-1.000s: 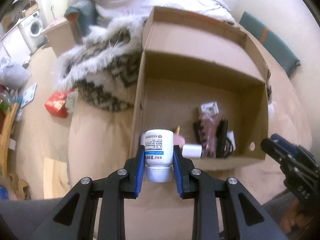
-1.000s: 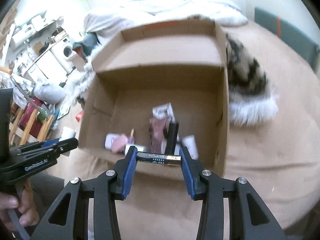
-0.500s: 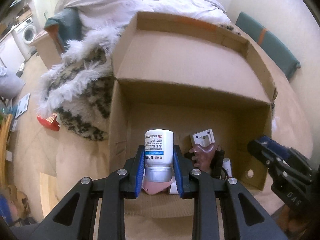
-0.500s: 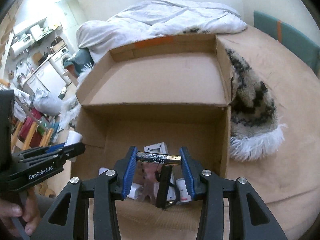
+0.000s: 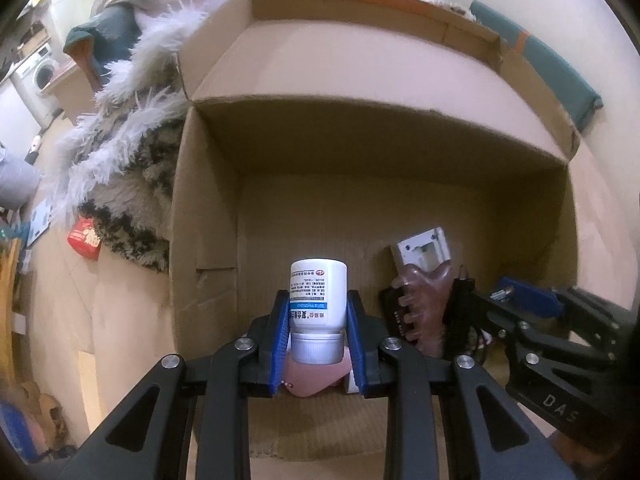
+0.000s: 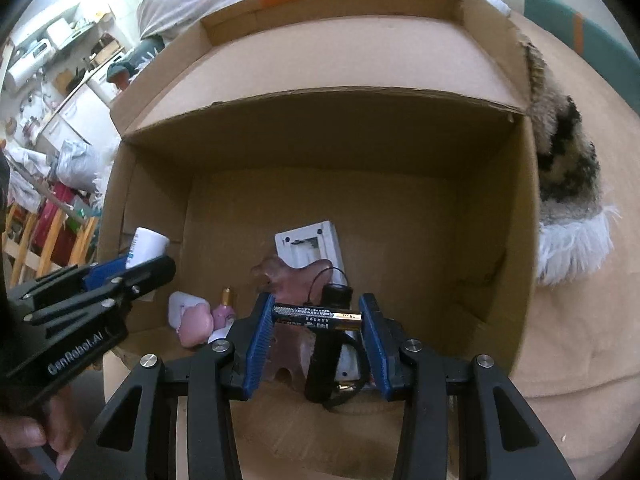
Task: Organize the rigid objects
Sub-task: 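Lower the medicine bottle and battery into the box and open both tools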
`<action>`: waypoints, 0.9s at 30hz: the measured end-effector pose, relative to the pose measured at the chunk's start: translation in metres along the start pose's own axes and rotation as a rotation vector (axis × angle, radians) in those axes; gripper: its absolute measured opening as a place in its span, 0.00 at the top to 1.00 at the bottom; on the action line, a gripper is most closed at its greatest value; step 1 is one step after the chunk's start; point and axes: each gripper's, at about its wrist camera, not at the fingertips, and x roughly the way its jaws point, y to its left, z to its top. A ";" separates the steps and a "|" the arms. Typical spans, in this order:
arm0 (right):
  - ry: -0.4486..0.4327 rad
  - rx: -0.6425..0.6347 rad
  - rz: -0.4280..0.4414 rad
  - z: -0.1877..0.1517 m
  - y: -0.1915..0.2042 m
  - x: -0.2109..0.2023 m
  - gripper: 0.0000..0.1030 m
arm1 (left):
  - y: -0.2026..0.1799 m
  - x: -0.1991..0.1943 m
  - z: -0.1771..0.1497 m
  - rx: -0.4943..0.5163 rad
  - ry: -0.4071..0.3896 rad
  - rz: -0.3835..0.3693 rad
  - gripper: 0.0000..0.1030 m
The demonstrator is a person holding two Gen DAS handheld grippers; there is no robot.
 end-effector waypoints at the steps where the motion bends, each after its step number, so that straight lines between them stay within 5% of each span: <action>1: 0.005 0.000 -0.001 0.000 0.000 0.001 0.56 | 0.000 0.001 0.000 0.000 0.000 0.004 0.77; 13: 0.039 0.035 -0.006 0.007 -0.010 0.012 0.56 | 0.001 0.008 -0.002 -0.005 0.007 0.021 0.74; 16: 0.022 0.042 -0.007 0.005 -0.011 0.007 0.56 | -0.004 0.002 -0.003 0.022 -0.012 0.054 0.51; 20: -0.023 0.062 0.013 0.007 -0.015 -0.003 0.56 | -0.007 -0.009 -0.002 0.029 -0.051 0.059 0.42; 22: -0.042 0.074 0.027 0.009 -0.018 -0.008 0.51 | -0.007 -0.013 -0.001 0.024 -0.060 0.058 0.36; 24: -0.067 0.081 0.033 0.009 -0.019 -0.013 0.32 | -0.005 -0.015 0.000 0.014 -0.067 0.061 0.36; 27: -0.096 0.080 0.036 0.010 -0.019 -0.018 0.24 | 0.001 -0.018 0.003 -0.008 -0.073 0.066 0.36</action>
